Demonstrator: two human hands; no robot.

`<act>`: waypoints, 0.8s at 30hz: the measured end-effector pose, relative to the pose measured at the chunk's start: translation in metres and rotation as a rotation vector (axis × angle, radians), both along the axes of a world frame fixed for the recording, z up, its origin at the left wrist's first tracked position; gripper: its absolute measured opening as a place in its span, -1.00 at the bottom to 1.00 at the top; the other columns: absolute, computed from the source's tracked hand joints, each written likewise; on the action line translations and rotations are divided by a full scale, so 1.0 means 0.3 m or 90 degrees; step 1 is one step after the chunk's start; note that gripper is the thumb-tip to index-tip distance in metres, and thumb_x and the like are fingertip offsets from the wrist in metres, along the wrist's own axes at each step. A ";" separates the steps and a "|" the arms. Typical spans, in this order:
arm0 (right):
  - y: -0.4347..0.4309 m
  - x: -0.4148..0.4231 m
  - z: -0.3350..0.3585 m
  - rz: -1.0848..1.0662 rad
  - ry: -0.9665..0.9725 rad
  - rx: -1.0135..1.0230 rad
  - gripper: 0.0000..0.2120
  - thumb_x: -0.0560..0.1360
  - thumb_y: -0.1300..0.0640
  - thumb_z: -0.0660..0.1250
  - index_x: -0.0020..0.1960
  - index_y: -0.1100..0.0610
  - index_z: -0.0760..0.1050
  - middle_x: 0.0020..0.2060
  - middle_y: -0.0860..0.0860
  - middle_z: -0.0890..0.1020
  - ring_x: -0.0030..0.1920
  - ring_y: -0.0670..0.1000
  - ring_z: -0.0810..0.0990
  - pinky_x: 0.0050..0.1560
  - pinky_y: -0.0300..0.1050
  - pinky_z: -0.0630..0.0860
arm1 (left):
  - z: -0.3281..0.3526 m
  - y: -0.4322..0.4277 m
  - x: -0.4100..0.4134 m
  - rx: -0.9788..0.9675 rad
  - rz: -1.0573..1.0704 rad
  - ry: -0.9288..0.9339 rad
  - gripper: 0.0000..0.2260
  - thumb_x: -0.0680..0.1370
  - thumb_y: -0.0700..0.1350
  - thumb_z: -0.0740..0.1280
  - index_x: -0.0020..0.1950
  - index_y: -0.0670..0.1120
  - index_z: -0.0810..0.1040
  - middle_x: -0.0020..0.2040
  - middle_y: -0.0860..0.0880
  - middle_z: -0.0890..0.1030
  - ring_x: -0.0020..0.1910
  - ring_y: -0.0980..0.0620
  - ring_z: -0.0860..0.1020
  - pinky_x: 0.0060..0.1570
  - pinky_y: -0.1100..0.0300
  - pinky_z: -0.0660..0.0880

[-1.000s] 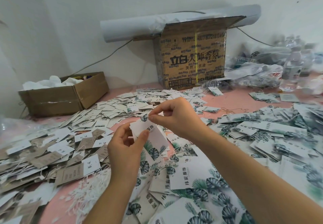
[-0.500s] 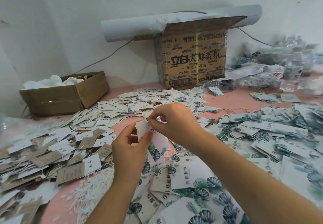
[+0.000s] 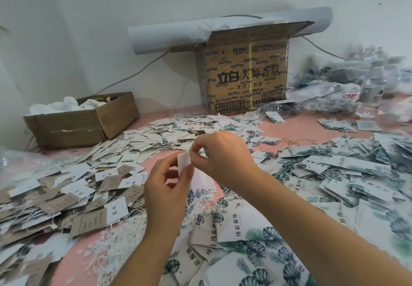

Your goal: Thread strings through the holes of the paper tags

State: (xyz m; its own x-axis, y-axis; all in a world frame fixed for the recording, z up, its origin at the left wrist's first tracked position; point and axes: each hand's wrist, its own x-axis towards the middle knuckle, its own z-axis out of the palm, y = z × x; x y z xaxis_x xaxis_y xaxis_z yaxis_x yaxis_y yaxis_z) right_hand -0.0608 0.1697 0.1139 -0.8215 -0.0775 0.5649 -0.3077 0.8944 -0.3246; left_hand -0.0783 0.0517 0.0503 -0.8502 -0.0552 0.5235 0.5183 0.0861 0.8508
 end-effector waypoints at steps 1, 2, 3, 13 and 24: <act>-0.001 0.000 -0.001 0.001 0.002 -0.003 -0.86 0.49 0.07 0.27 -0.08 0.03 0.60 -0.47 -0.20 0.33 -0.33 -0.06 0.42 -0.32 -0.21 0.37 | 0.001 0.001 0.002 0.004 -0.005 0.000 -0.81 0.49 -0.13 0.40 -0.09 0.19 0.55 -0.13 -0.02 0.60 -0.28 0.16 0.52 -0.37 0.43 0.45; -0.003 0.000 -0.003 0.005 0.005 -0.007 -0.87 0.48 0.07 0.28 -0.10 0.04 0.60 -0.48 -0.20 0.32 -0.33 -0.06 0.43 -0.32 -0.20 0.40 | 0.002 0.001 0.002 0.009 -0.011 0.001 -0.82 0.49 -0.12 0.39 -0.09 0.19 0.55 -0.12 -0.04 0.60 -0.25 0.12 0.53 -0.37 0.43 0.45; -0.004 -0.001 -0.006 0.010 0.008 -0.014 -0.87 0.48 0.07 0.29 -0.11 0.04 0.60 -0.49 -0.20 0.32 -0.34 -0.05 0.42 -0.32 -0.20 0.39 | 0.002 0.002 0.001 0.015 -0.017 0.000 -0.83 0.50 -0.11 0.38 -0.08 0.19 0.55 -0.12 -0.05 0.61 -0.24 0.08 0.53 -0.37 0.42 0.45; -0.001 -0.011 -0.021 0.035 0.037 -0.107 -0.86 0.50 0.09 0.30 -0.11 0.08 0.63 -0.64 -0.14 0.30 -0.57 -0.13 0.27 -0.44 -0.21 0.28 | 0.024 -0.003 0.015 0.166 -0.159 -0.053 -0.71 0.59 -0.03 0.16 -0.11 0.19 0.66 -0.09 0.04 0.66 -0.10 0.04 0.58 -0.14 0.15 0.50; -0.007 -0.019 -0.040 0.136 -0.028 -0.196 -0.91 0.49 0.11 0.35 -0.13 0.09 0.61 -0.64 -0.30 0.39 -0.55 -0.20 0.33 -0.45 -0.29 0.20 | 0.044 -0.014 0.002 0.237 -0.162 -0.140 -0.87 0.44 -0.17 0.33 -0.26 0.01 0.61 -0.31 0.06 0.62 -0.28 0.11 0.55 -0.21 0.23 0.50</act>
